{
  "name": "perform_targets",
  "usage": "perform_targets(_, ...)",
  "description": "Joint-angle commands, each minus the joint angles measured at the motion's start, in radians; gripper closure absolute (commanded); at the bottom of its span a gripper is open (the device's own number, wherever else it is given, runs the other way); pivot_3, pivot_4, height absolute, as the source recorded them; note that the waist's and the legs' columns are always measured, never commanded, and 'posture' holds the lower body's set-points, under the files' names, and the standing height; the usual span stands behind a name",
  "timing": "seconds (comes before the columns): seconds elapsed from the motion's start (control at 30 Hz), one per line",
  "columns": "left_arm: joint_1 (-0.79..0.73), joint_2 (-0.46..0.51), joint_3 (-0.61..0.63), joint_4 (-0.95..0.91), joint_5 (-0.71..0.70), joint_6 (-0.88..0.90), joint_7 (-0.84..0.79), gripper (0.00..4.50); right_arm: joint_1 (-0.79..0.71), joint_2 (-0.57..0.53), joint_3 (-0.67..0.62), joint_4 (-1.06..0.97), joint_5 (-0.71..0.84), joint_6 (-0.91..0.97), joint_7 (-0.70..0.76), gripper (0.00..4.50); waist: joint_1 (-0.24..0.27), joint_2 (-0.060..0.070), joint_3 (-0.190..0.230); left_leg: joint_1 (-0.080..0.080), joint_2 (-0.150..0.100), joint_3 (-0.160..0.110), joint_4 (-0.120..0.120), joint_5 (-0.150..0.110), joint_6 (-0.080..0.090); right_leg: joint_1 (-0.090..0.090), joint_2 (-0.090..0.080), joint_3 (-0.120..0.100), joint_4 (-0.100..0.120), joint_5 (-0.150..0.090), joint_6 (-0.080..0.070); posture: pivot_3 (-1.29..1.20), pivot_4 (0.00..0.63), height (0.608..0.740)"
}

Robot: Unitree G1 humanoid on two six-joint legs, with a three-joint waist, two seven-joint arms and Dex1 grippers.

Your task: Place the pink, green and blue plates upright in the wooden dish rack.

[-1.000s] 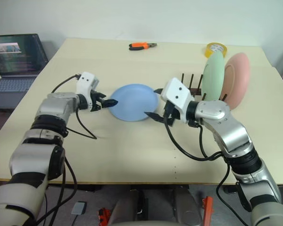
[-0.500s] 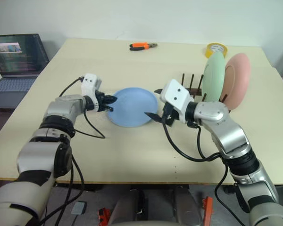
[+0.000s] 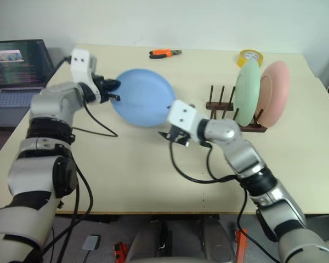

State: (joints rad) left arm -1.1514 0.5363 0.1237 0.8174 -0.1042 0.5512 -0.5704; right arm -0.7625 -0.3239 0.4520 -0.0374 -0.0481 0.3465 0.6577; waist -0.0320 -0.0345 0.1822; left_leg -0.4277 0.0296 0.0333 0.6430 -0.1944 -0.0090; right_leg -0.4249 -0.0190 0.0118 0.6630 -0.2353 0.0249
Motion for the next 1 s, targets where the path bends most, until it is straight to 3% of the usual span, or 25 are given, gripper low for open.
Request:
perform_targets(0.03, -0.014, 0.008, 0.007, -0.191, -0.016, 0.096, 0.041, 4.48, -0.057, 0.055, 0.048, 0.075, -0.093, -0.103, -0.045, 0.39, 0.000, 0.000, 0.000, 0.000, 0.000, 0.000, 0.000, 0.000, 0.000, 0.000, -0.001, 0.000, 0.000, 0.000, 0.000, 0.00, 0.150, 0.740)
perform_targets(0.2, 0.042, 0.004, -0.013, -0.400, -0.020, 0.238, 0.069, 4.48, -0.108, 0.143, 0.107, 0.233, -0.198, -0.221, -0.096, 0.39, 0.000, 0.000, 0.000, 0.000, 0.000, 0.001, 0.000, 0.000, 0.000, 0.000, -0.002, 0.002, 0.000, 0.001, 0.001, 0.00, 0.150, 0.740)
perform_targets(0.43, 0.111, -0.005, -0.036, -0.591, -0.037, 0.365, 0.077, 4.48, -0.135, 0.179, 0.097, 0.387, -0.275, -0.316, -0.162, 0.39, 0.000, 0.000, 0.000, 0.000, 0.000, 0.000, 0.001, 0.000, 0.000, 0.000, -0.002, 0.002, 0.001, 0.003, -0.002, 0.00, 0.150, 0.740)
perform_targets(0.53, 0.125, -0.003, -0.031, -0.616, -0.039, 0.384, 0.088, 4.50, -0.130, 0.178, 0.092, 0.409, -0.283, -0.337, -0.161, 1.04, 0.000, 0.000, 0.000, 0.000, 0.000, 0.000, 0.001, 0.000, 0.000, 0.000, -0.002, 0.002, 0.000, 0.003, -0.003, 0.00, 0.150, 0.740)
perform_targets(0.83, 0.127, 0.005, -0.038, -0.607, -0.038, 0.377, 0.100, 4.50, -0.122, 0.187, 0.081, 0.401, -0.287, -0.345, -0.149, 4.26, 0.000, 0.000, 0.000, 0.000, 0.001, 0.000, 0.001, 0.000, 0.000, 0.000, -0.001, 0.002, 0.001, 0.003, -0.002, 0.00, 0.150, 0.740)
perform_targets(0.87, 0.125, 0.005, -0.040, -0.602, -0.037, 0.372, 0.101, 4.50, -0.120, 0.187, 0.080, 0.397, -0.287, -0.343, -0.148, 4.46, 0.000, 0.000, 0.000, 0.000, 0.001, 0.000, 0.001, 0.000, 0.000, 0.000, -0.001, 0.002, 0.001, 0.003, -0.002, 0.00, 0.150, 0.740)
perform_targets(1.0, 0.115, 0.003, -0.046, -0.583, -0.035, 0.359, 0.099, 4.50, -0.117, 0.185, 0.074, 0.394, -0.290, -0.340, -0.147, 4.46, 0.000, 0.000, 0.000, 0.000, 0.000, 0.000, 0.001, 0.000, 0.000, 0.000, -0.002, 0.002, 0.000, 0.003, -0.003, 0.00, 0.150, 0.740)
